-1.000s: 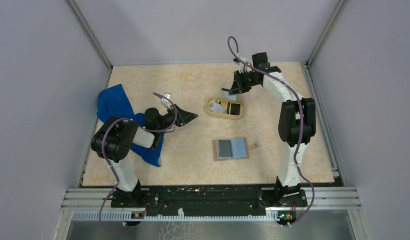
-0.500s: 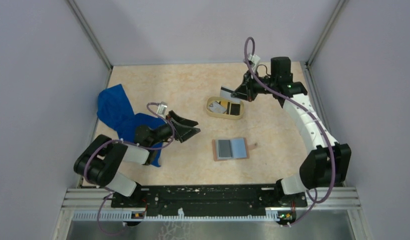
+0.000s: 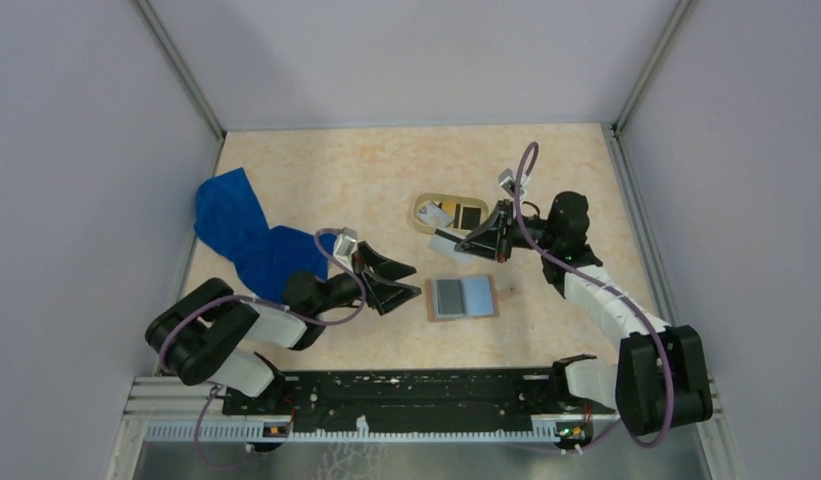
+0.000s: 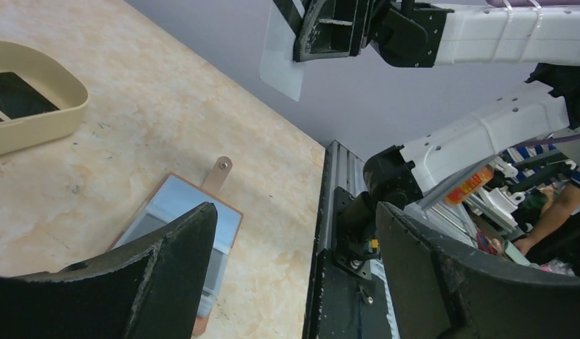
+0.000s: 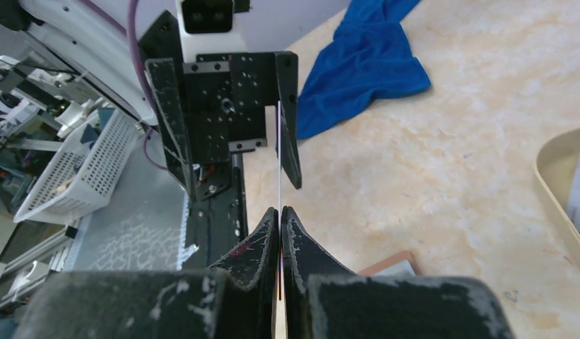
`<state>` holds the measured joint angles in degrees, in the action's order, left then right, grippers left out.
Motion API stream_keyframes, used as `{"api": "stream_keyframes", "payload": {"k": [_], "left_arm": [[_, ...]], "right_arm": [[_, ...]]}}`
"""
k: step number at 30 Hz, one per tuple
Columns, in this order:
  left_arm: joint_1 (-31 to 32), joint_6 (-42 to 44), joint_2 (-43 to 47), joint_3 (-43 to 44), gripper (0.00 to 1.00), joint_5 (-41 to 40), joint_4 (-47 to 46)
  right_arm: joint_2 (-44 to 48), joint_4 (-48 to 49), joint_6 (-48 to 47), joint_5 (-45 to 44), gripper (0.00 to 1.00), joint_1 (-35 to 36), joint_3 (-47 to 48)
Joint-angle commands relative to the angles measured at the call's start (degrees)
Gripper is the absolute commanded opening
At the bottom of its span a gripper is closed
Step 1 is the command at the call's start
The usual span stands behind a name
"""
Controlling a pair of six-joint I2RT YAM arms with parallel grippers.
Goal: Put the credit cards into the card holder
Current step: Pick up the credit card from the storage box.
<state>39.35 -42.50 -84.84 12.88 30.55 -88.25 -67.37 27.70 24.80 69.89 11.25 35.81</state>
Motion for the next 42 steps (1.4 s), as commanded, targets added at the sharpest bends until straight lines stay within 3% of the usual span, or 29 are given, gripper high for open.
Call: {"api": "stream_keyframes", "payload": {"k": [1,11,23,27,30,32,33,35,37,39,42], "left_arm": [[2.53,4.22,-1.42,1.43,0.86,-6.11,-14.38],[4.77,5.79,-0.24,5.17,0.73,-7.25,-14.42],[4.77,5.42,1.57,7.18,0.54,-4.32,-14.44],[4.77,5.35,1.95,7.94,0.38,-2.91,-14.44],[4.77,6.02,2.05,7.95,0.0,-1.83,-14.47],[4.77,7.17,2.1,7.44,0.0,-1.39,-14.46],[4.77,7.84,2.17,6.97,0.0,-1.62,-14.47],[4.33,9.78,2.98,5.31,0.0,-0.41,-13.7],[3.29,13.2,5.73,4.06,0.0,3.12,-7.3],[2.85,18.78,10.55,5.22,0.0,5.72,9.39],[2.83,30.31,16.35,13.9,0.0,8.33,47.63]], "right_arm": [[2.31,19.54,8.63,1.1,0.0,2.79,0.5],[1.51,18.92,7.14,0.66,0.0,6.55,-0.33],[-0.42,9.9,-1.57,1.51,0.0,10.46,1.29],[-1.07,7.17,-4.02,1.56,0.0,11.14,1.79],[-1.23,5.19,-6.02,1.73,0.0,11.43,2.1],[-1.14,0.66,-9.67,1.88,0.0,11.43,2.96],[-1.05,-3.72,-13.38,1.84,0.07,11.43,3.89],[-0.61,-19.76,-26.5,0.8,0.4,11.44,8.03],[-0.38,-39.47,-44.66,-2.3,0.65,11.43,14.37],[-0.27,-50.85,-56.56,-6.15,0.8,11.43,19.73],[0.03,-58.67,-67.47,-7.11,0.89,11.47,21.05]]}}
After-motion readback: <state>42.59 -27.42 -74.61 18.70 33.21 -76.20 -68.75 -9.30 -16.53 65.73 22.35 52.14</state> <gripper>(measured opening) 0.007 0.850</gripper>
